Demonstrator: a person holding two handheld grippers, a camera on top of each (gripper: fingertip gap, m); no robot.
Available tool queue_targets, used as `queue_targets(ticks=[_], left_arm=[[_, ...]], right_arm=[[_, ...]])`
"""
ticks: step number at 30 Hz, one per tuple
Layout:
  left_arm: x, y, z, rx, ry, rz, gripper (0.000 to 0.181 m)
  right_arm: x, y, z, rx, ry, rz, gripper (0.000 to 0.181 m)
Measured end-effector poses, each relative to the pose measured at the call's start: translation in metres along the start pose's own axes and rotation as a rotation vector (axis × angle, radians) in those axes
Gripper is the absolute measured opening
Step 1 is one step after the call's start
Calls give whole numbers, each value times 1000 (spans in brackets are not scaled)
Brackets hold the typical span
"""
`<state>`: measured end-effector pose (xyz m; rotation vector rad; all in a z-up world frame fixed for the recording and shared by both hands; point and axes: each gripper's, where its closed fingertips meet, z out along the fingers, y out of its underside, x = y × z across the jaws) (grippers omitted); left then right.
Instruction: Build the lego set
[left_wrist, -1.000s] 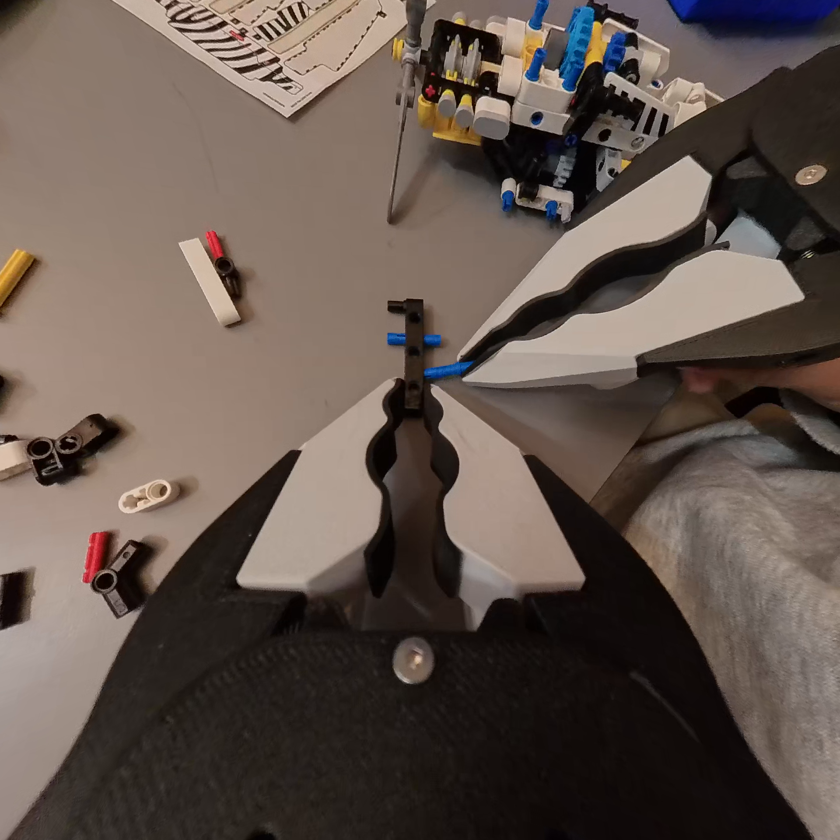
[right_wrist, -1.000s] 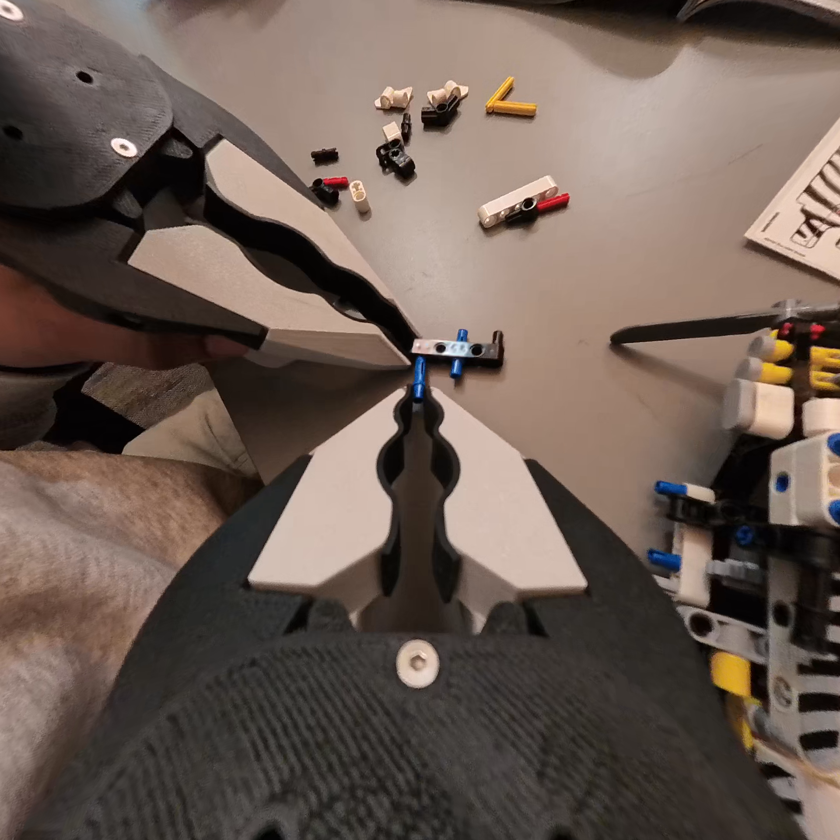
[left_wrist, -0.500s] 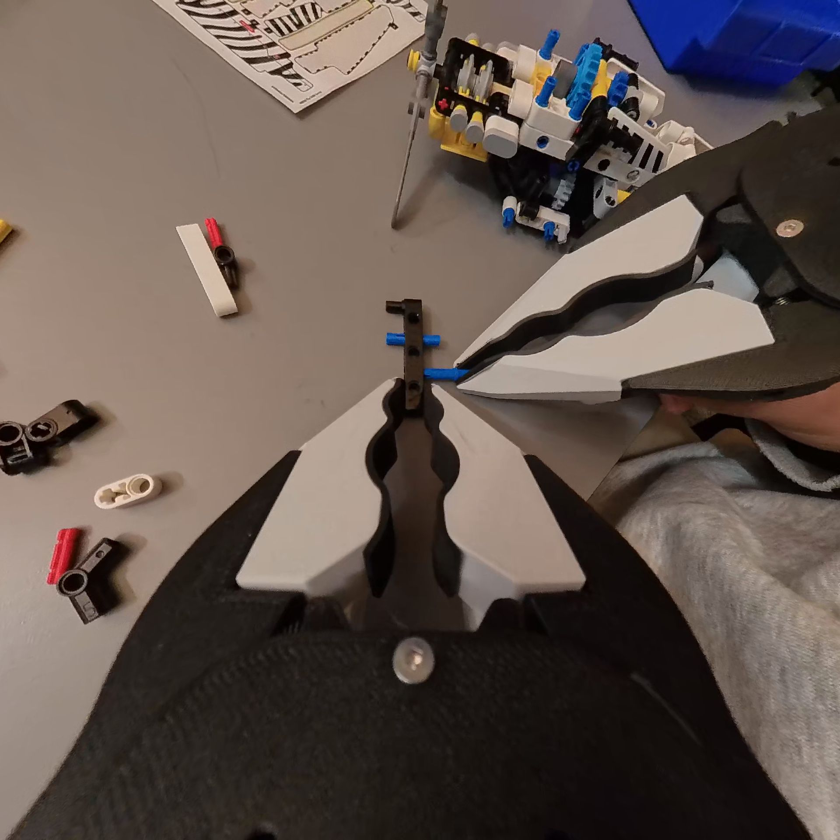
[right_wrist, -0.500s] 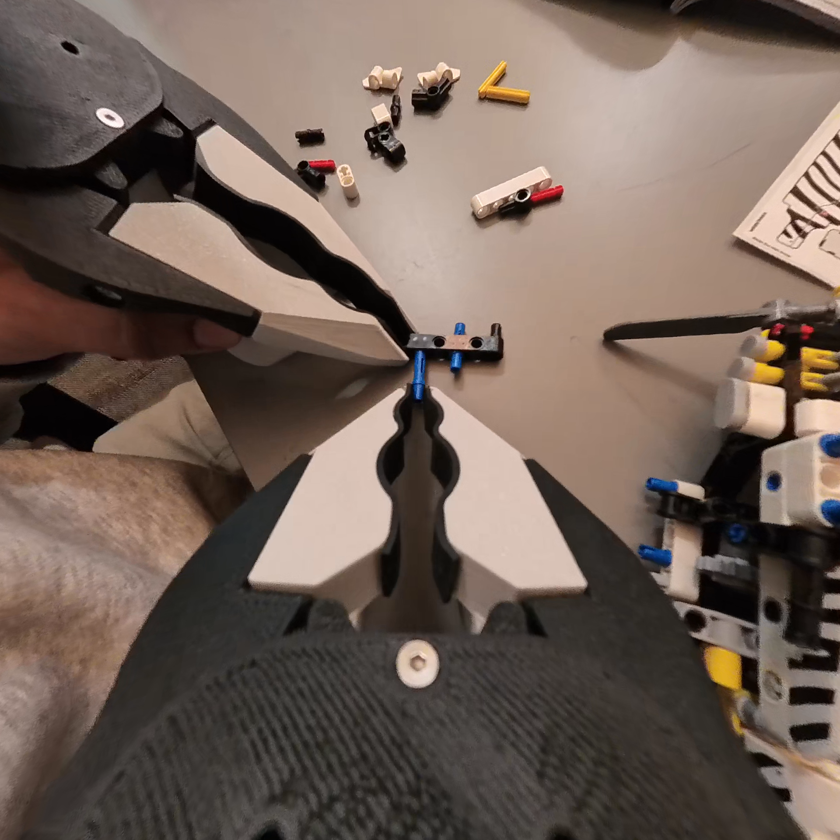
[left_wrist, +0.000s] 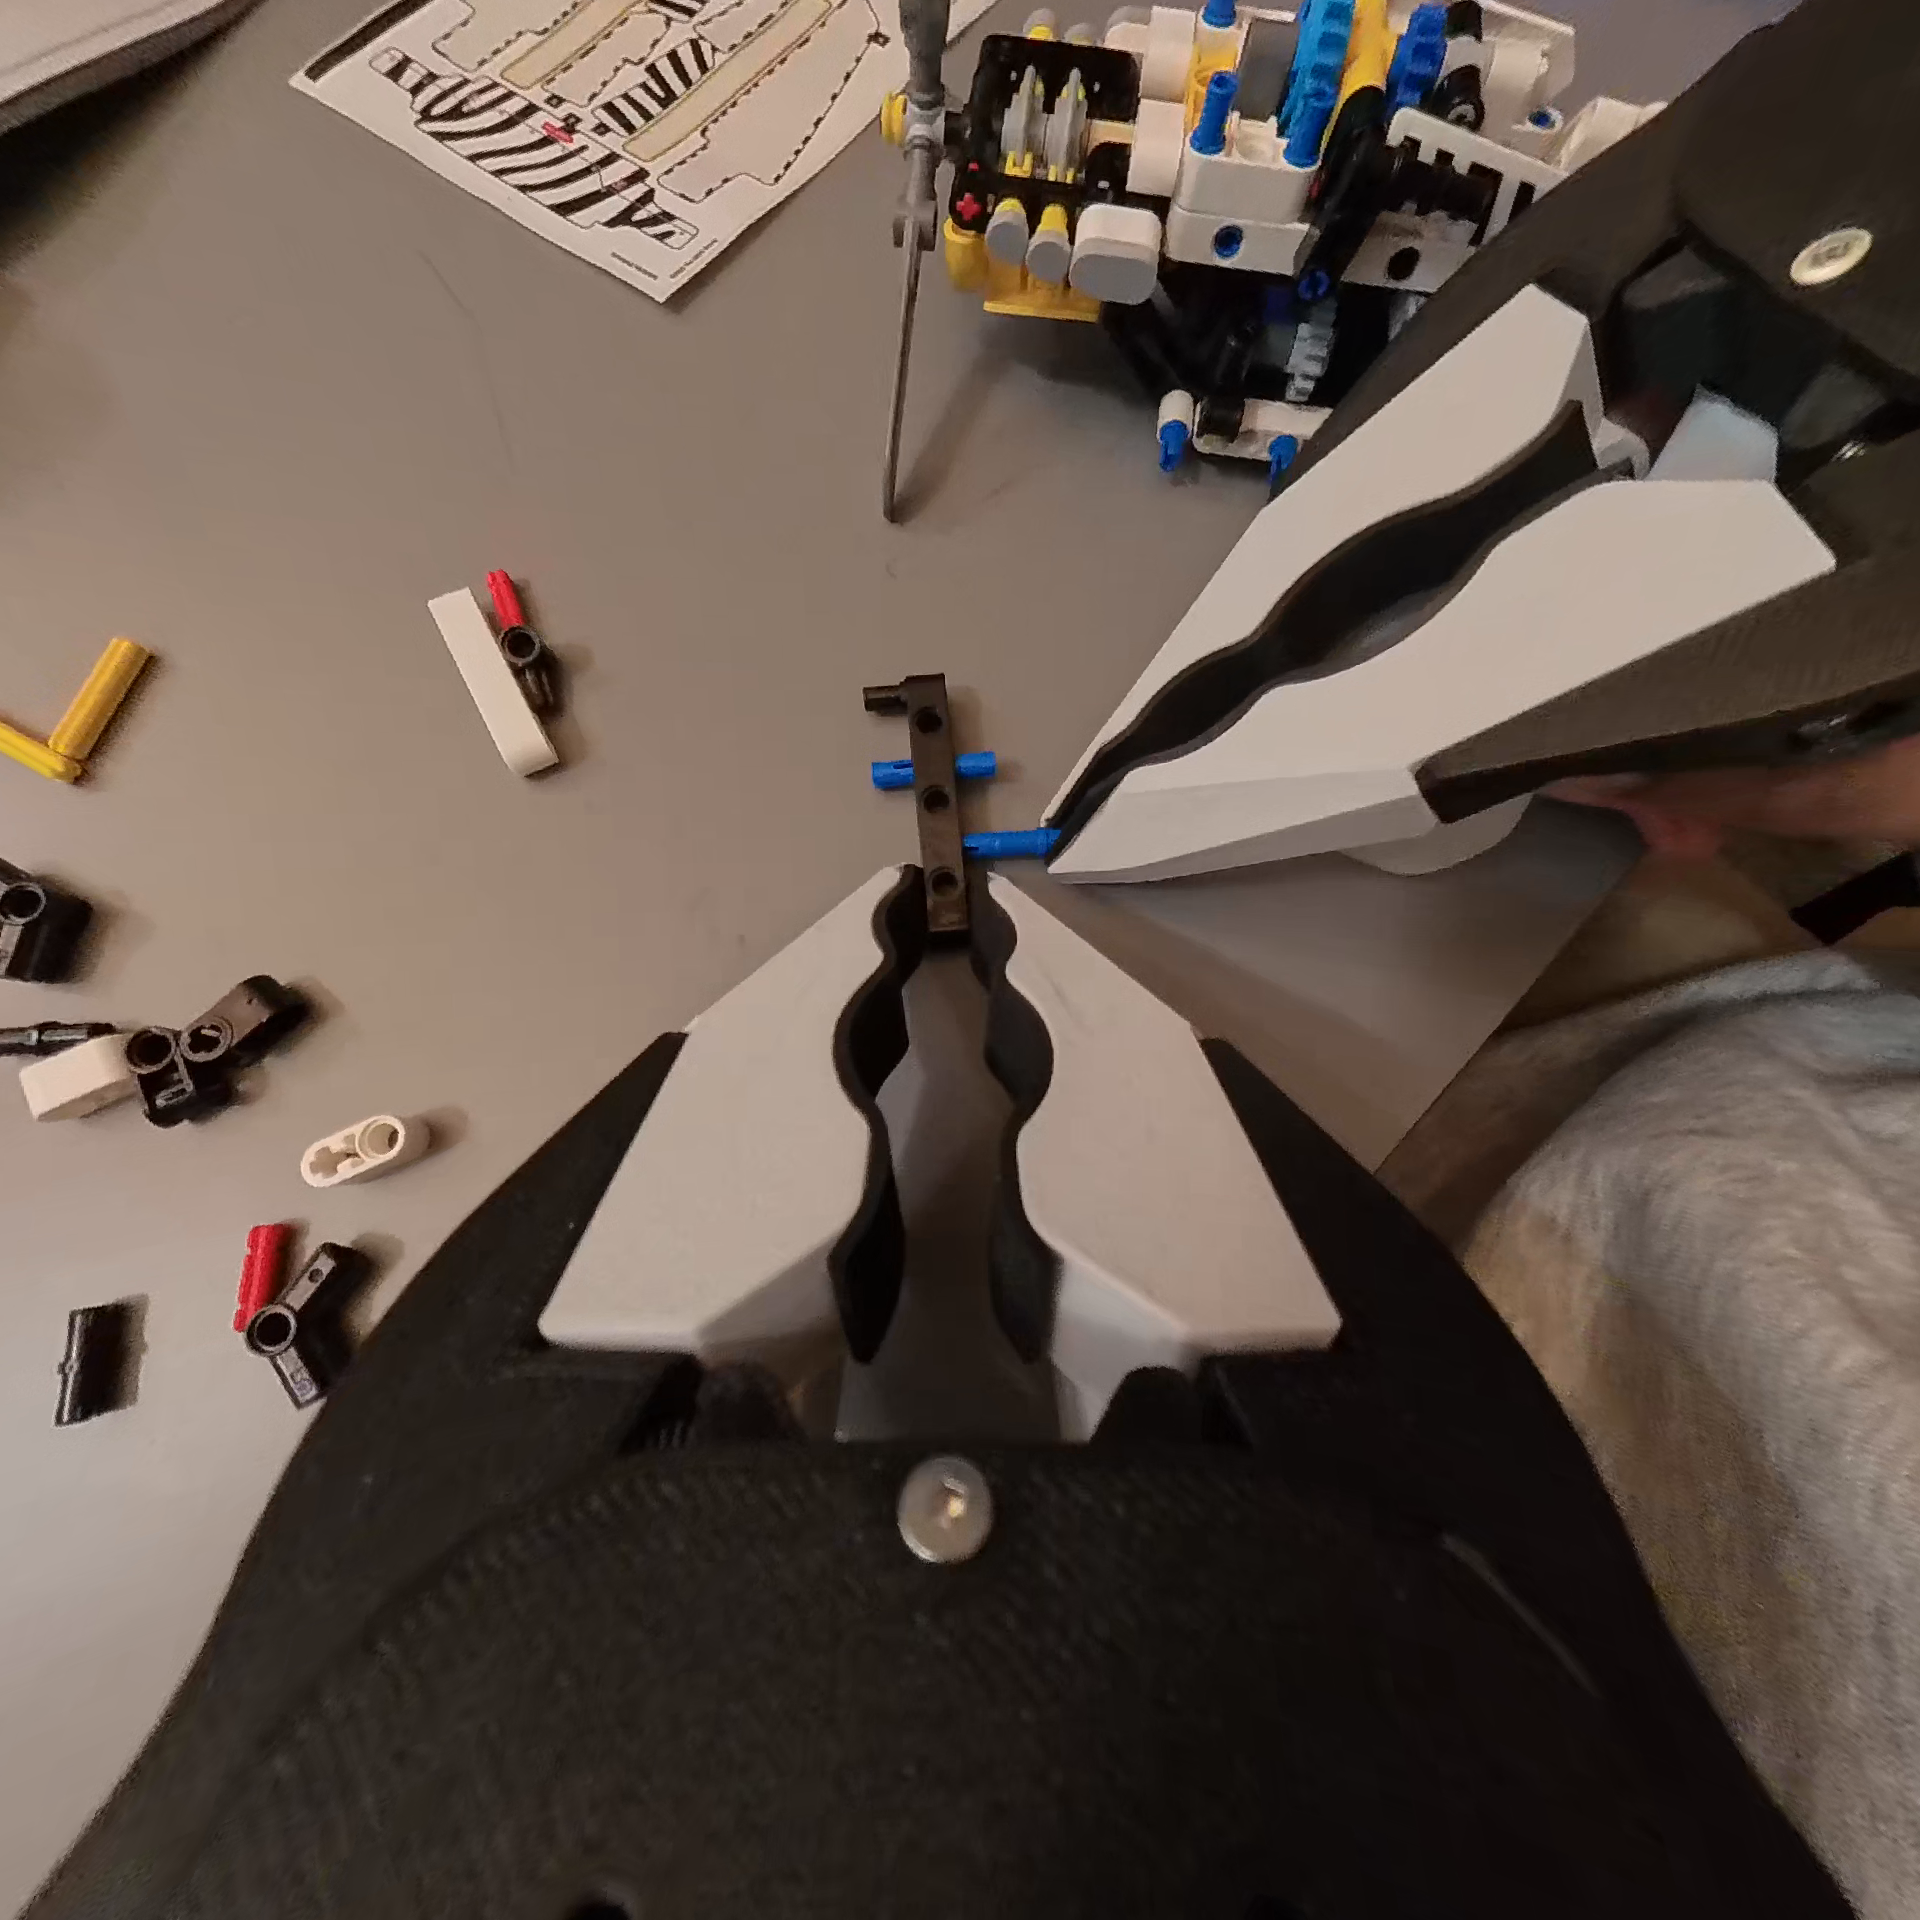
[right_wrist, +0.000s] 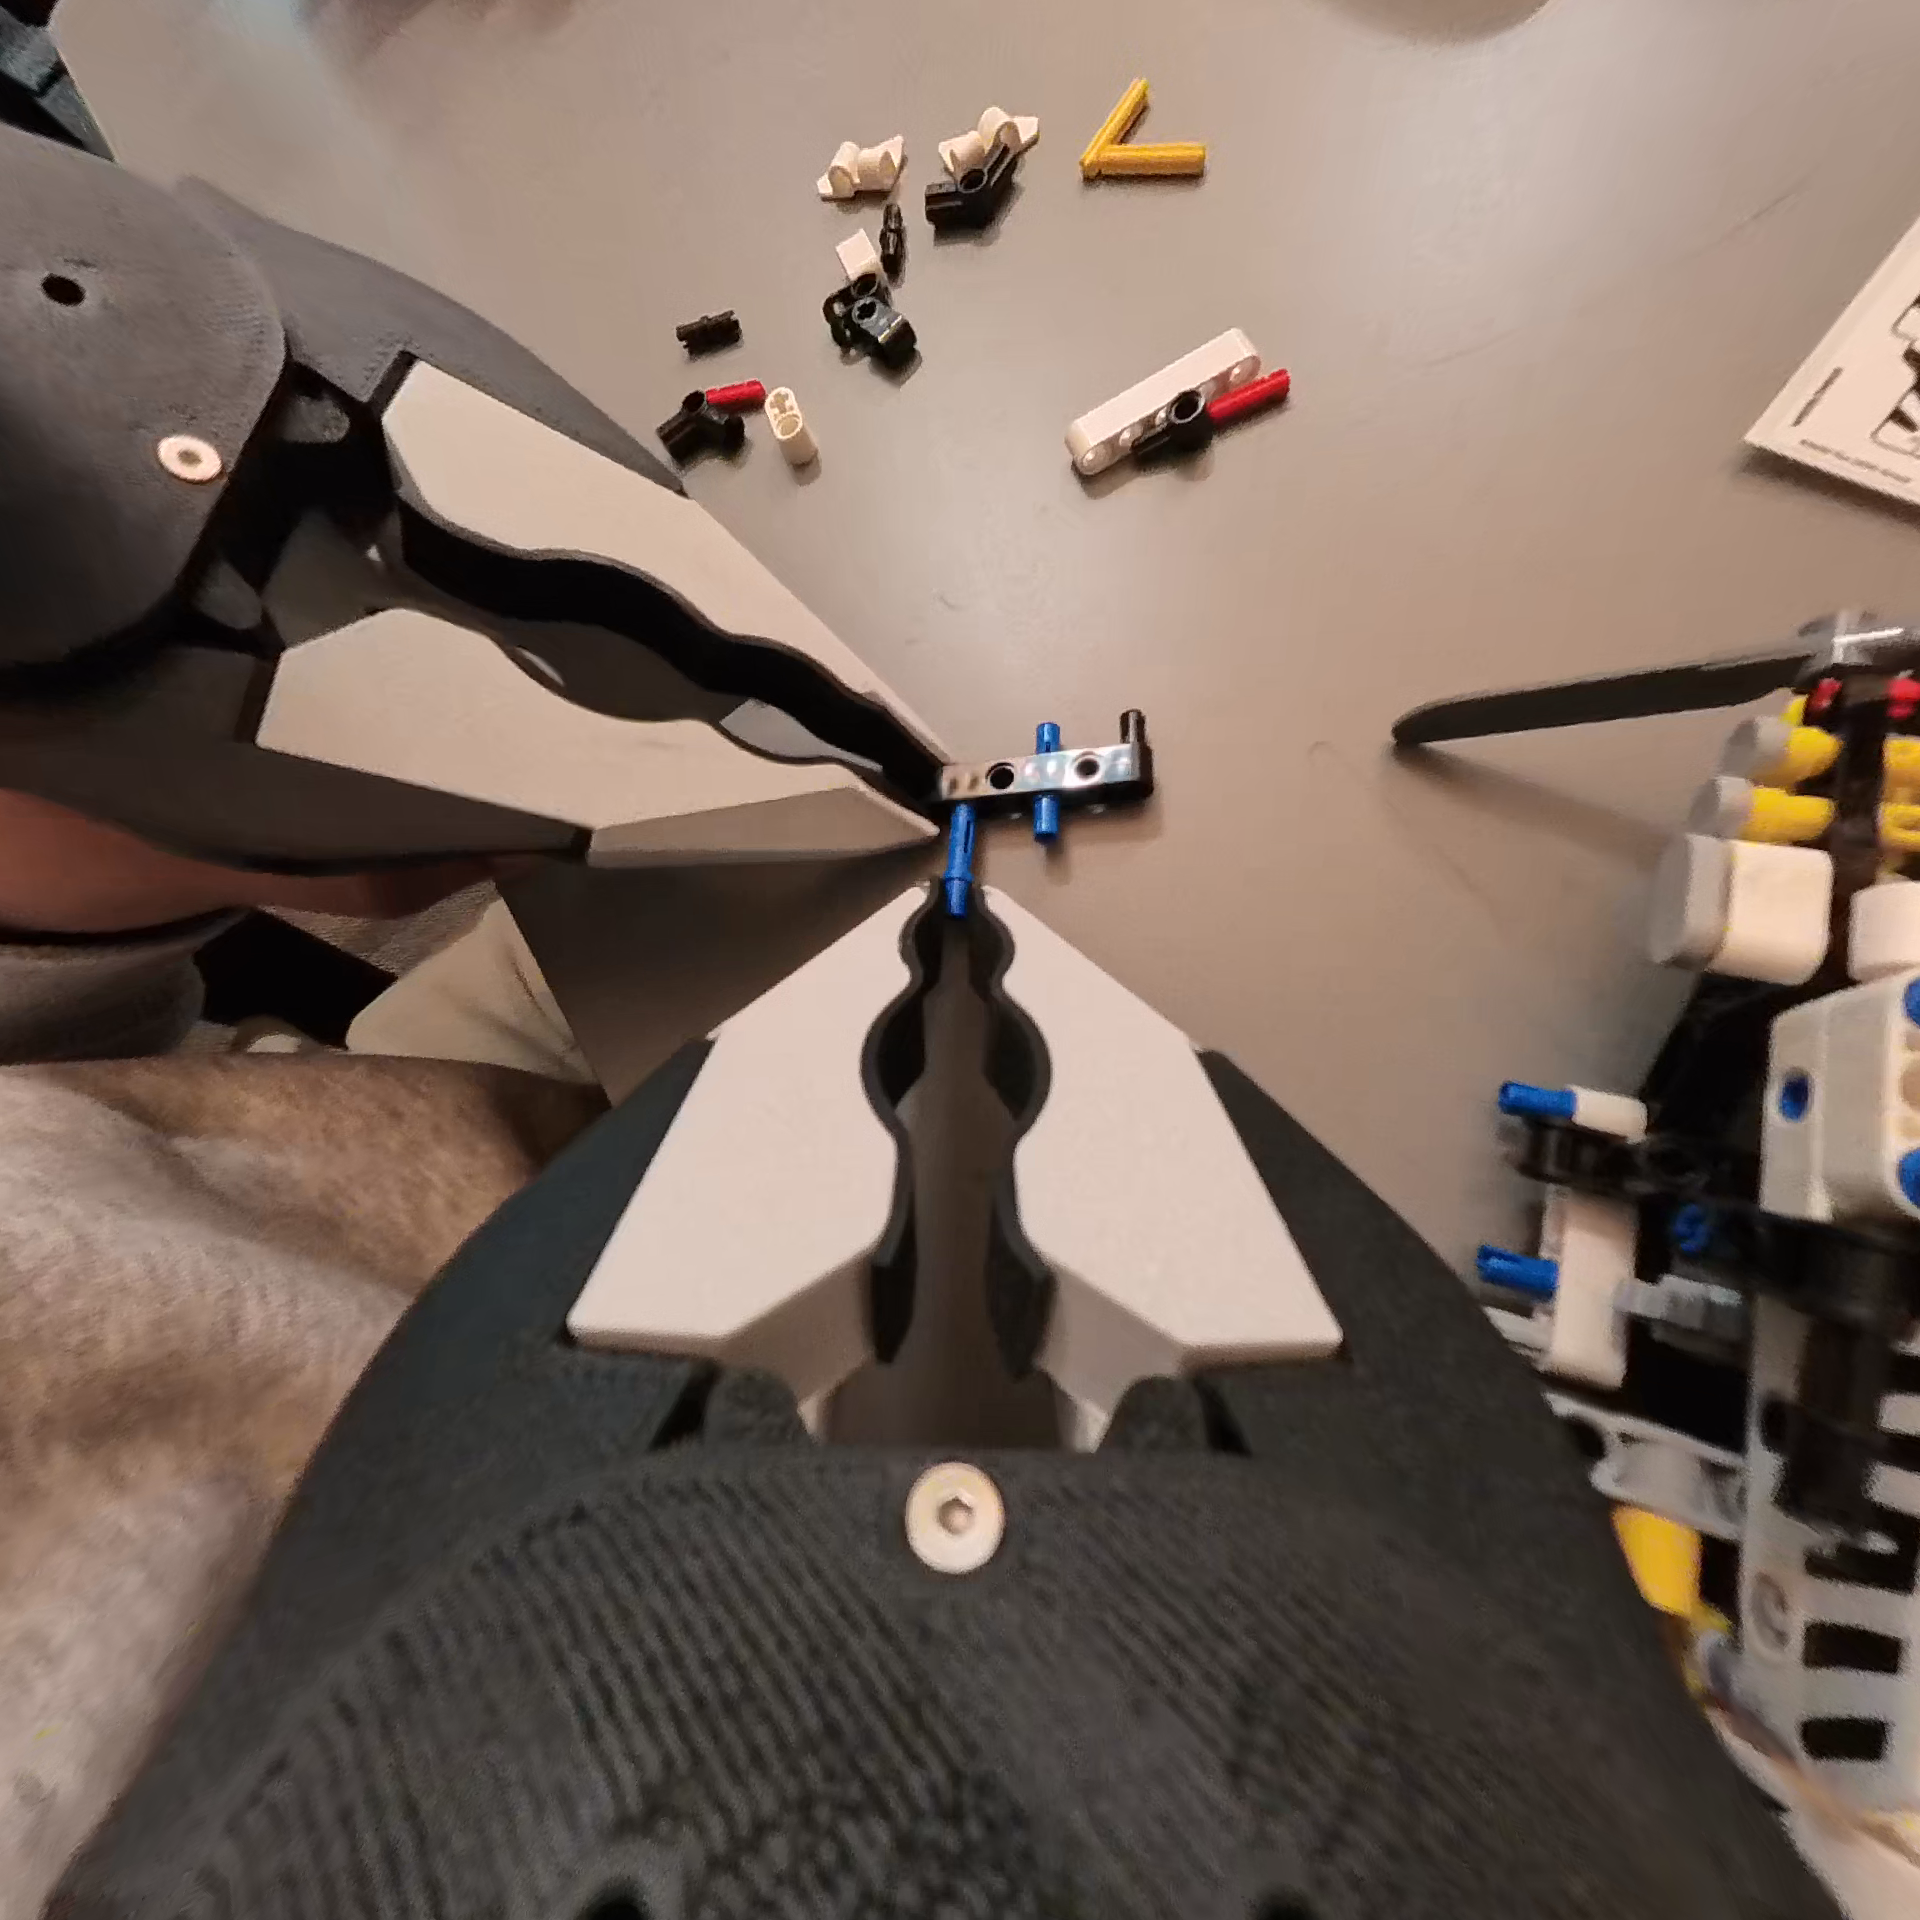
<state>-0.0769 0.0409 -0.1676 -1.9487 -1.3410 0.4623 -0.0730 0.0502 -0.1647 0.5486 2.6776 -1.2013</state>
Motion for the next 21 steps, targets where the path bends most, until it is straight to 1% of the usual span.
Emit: queue_targets(ticks=[8,12,15,21], left_arm=[[-1,0,0,-10,-12,61,8],[0,1,0,-17,13,78,8],[0,1,0,-24,-1,127,8],[0,1,0,-31,-18,157,8]], right_arm=[[0,-1,1,-6,-52,65,1],[0,-1,1,-21,-67,65,1],[1,0,0,-82,-34,-13,1],[4,1,1,-215,83,-194,1]])
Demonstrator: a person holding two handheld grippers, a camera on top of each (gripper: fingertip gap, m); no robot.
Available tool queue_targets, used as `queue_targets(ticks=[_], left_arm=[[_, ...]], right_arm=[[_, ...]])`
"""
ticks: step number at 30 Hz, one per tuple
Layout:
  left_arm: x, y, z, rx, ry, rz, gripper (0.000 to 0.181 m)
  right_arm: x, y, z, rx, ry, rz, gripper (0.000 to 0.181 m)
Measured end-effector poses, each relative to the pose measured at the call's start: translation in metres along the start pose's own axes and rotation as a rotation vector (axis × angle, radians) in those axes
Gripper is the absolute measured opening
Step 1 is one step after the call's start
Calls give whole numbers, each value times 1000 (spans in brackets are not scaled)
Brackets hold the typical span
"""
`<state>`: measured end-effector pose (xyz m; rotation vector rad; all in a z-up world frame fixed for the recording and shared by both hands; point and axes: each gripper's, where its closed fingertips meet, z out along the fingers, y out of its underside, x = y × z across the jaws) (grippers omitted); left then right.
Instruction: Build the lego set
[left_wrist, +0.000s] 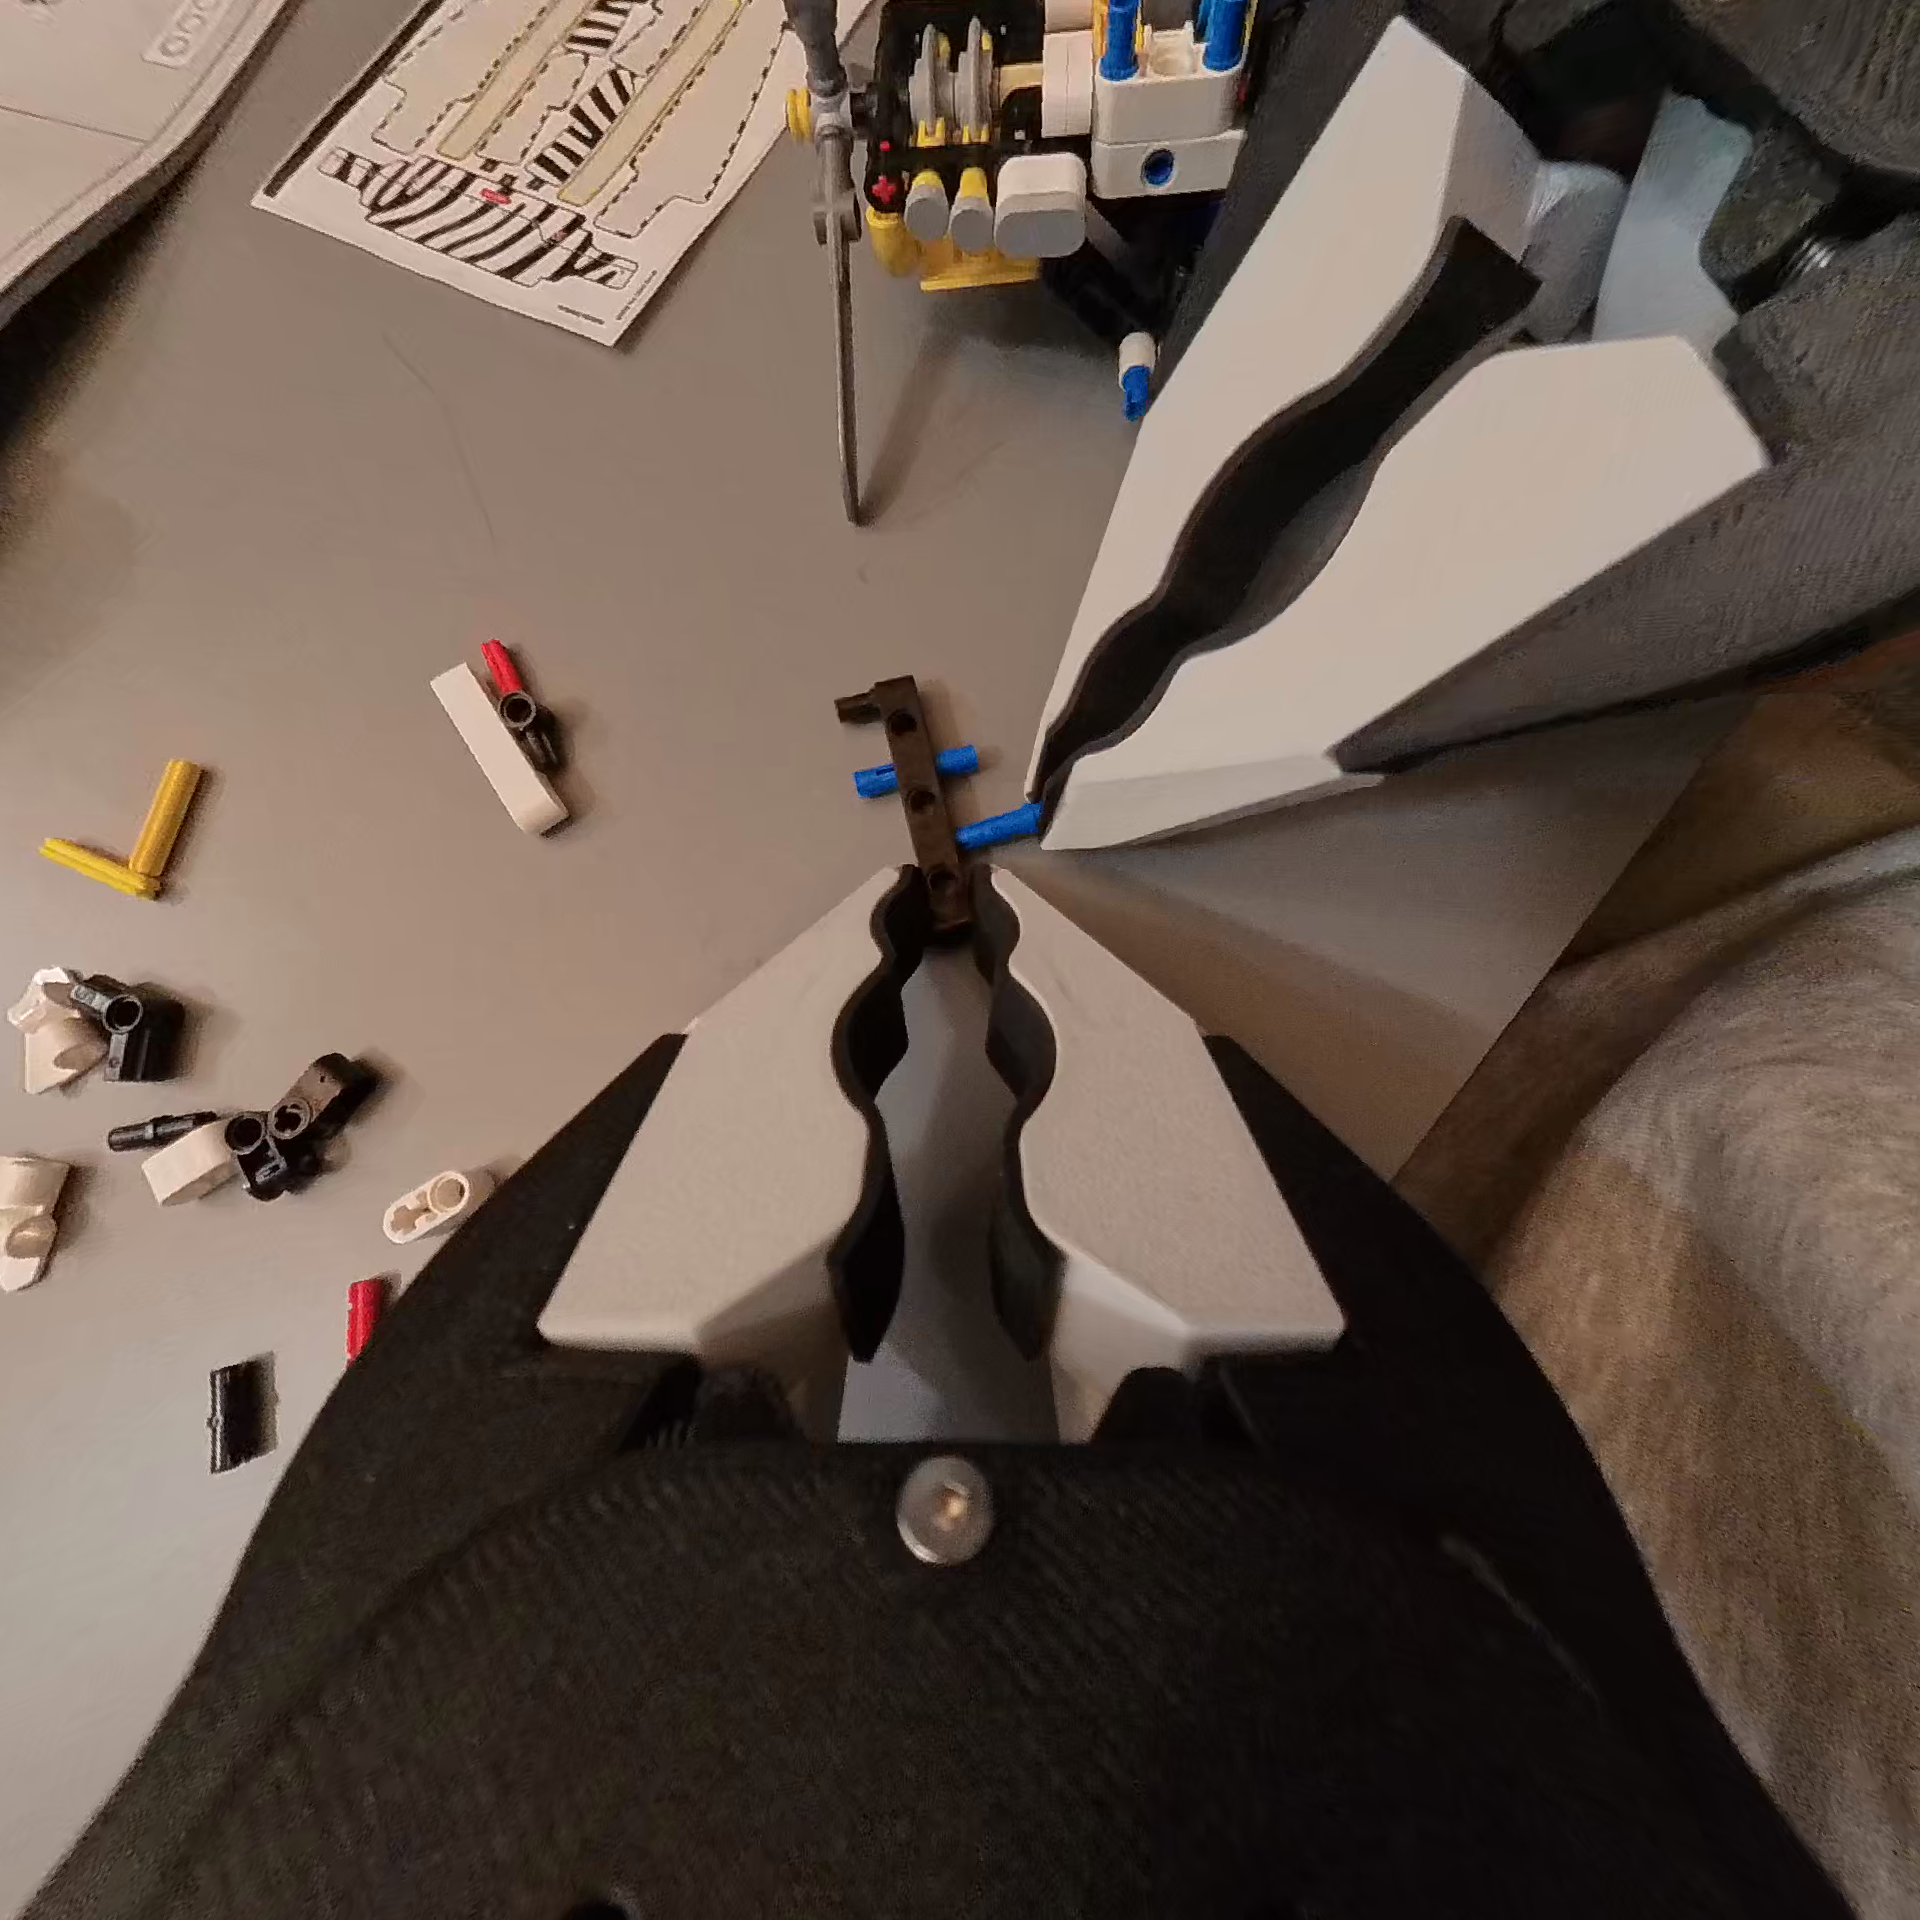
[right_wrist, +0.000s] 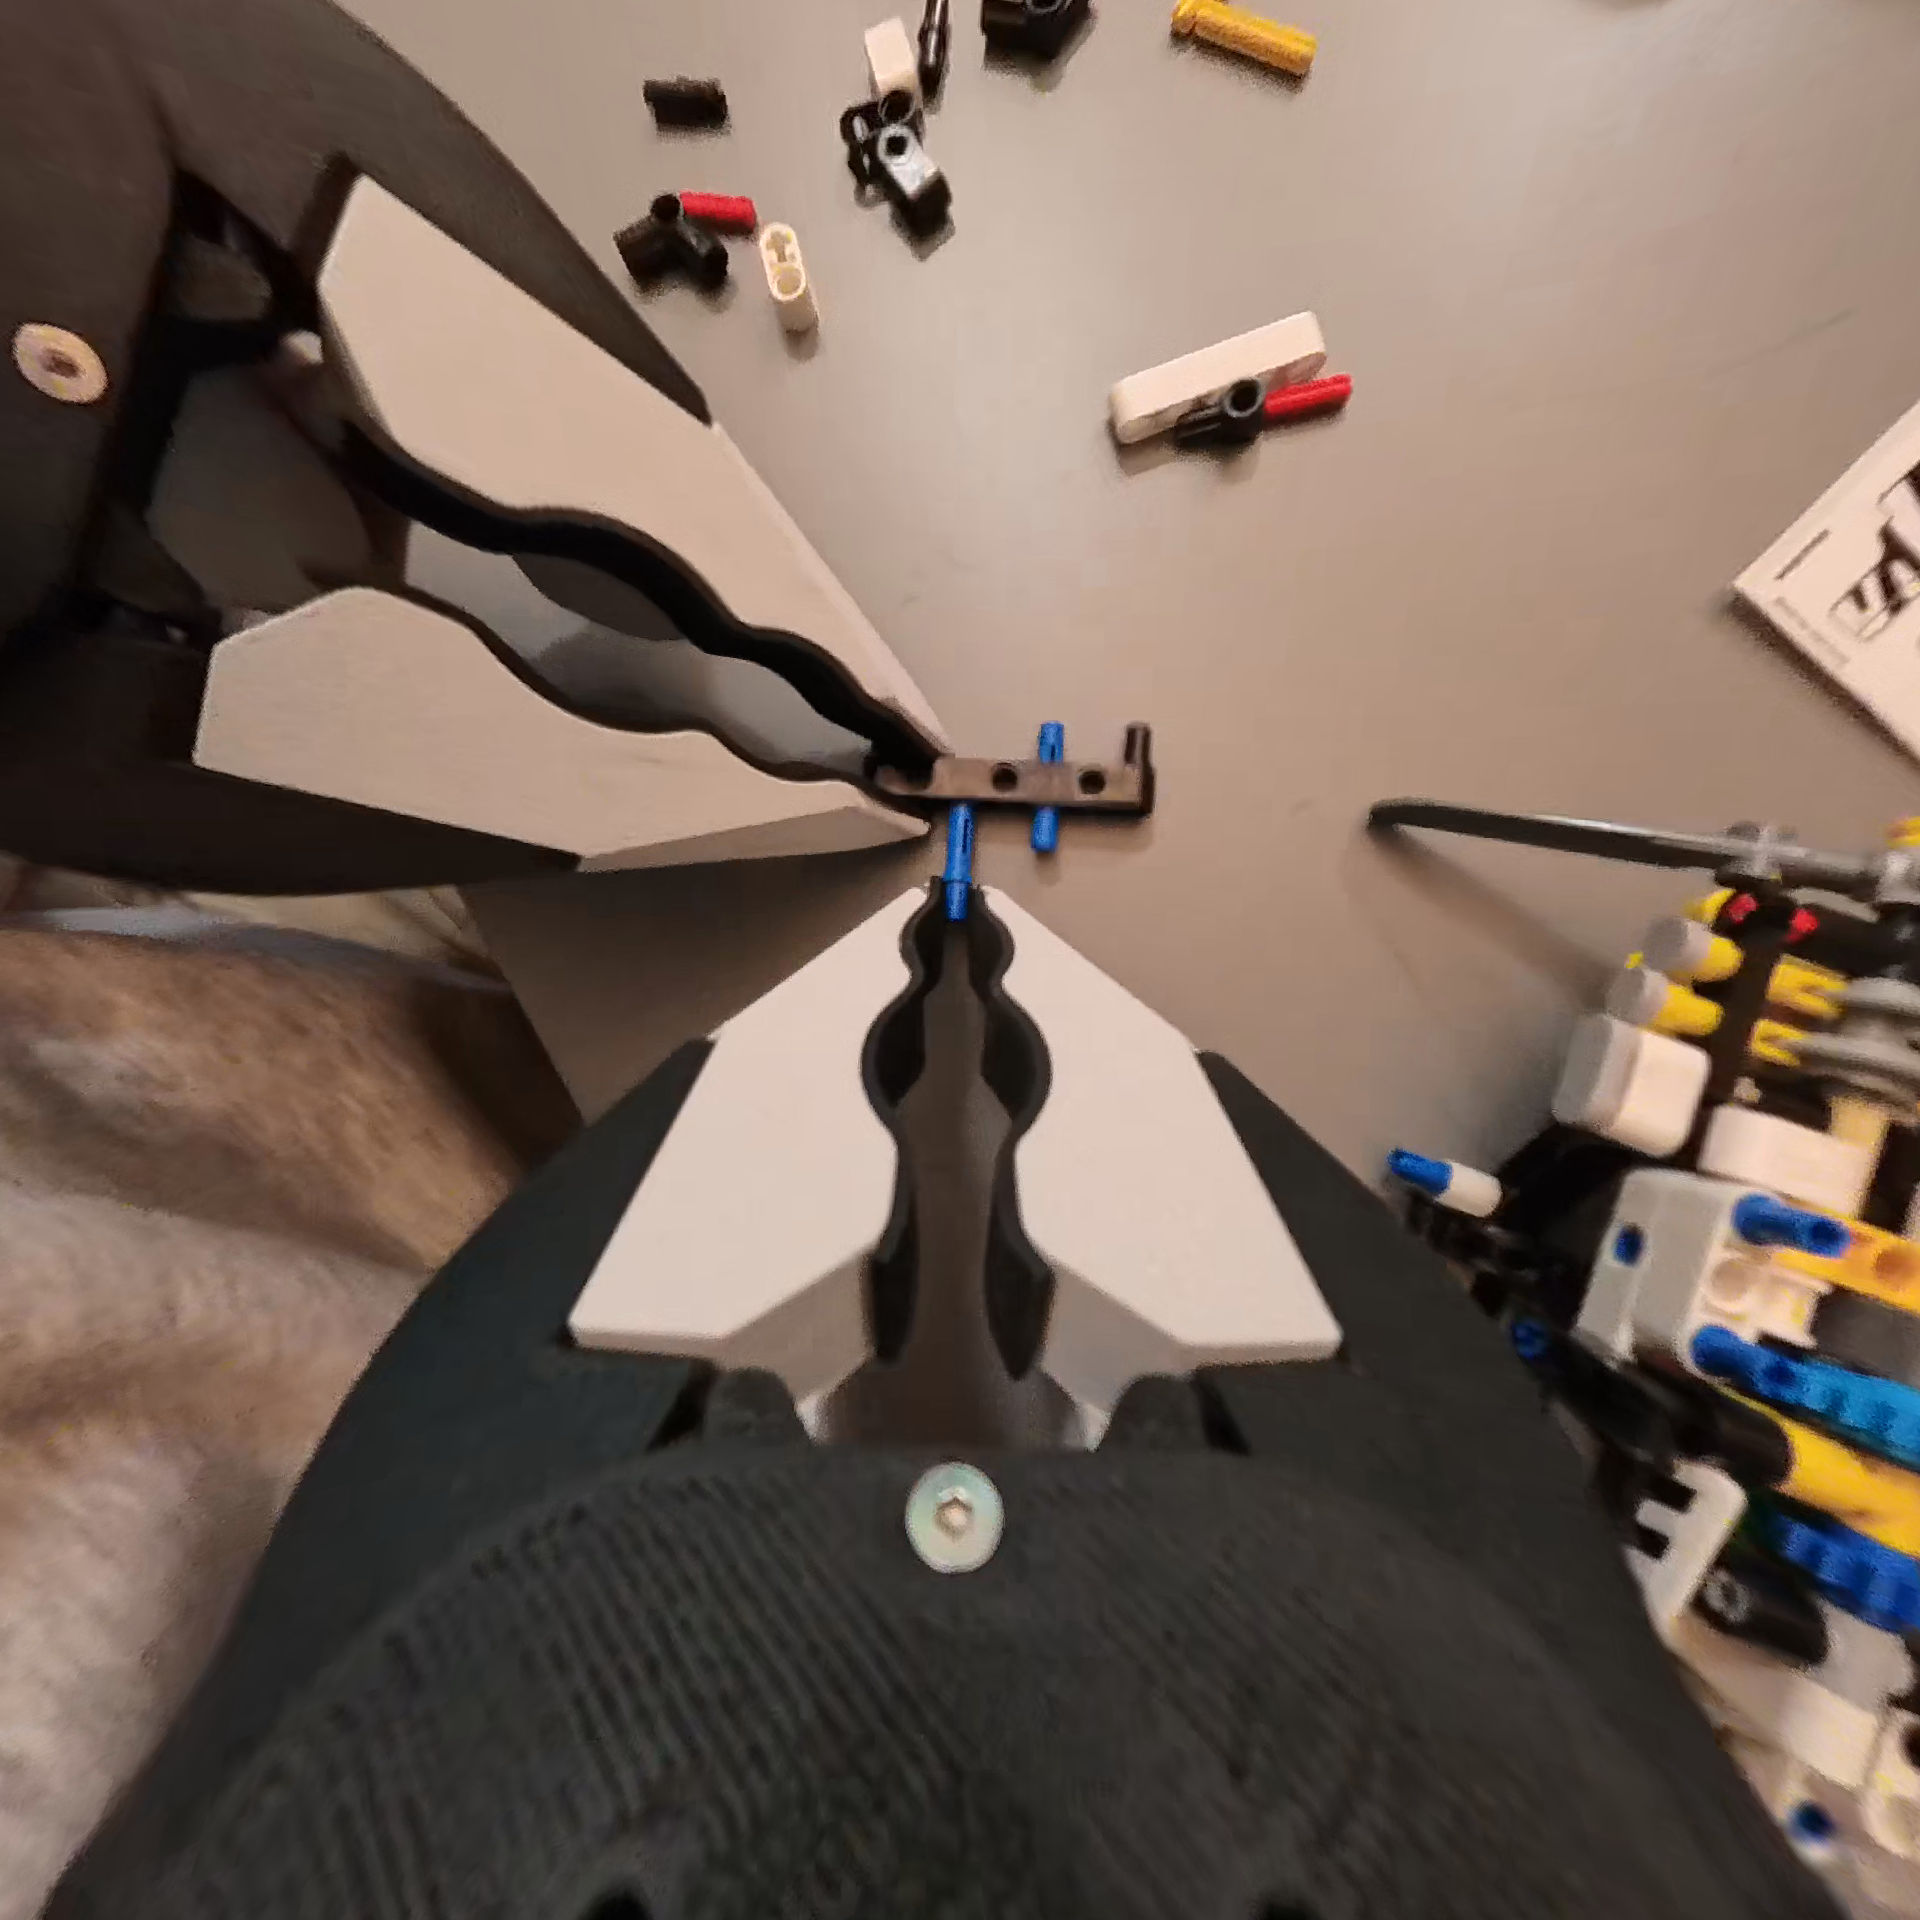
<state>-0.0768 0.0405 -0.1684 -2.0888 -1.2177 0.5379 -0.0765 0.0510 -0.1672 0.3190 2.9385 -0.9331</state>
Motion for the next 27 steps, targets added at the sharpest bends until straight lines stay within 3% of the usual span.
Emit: queue_targets(ticks=[5,14,20,27], left_arm=[[-2,0,0,8,-9,-11,8],[1,-1,0,16,78,-106,8],[0,-2,0,26,99,-178,8],[0,-1,1,17,67,-117,8]], right_arm=[[1,-5,-1,-41,54,-46,1],[-1,-5,2,74,-156,206,1],[0,-8,3,115,-172,245,1],[1,-8,3,113,-156,218,1]])
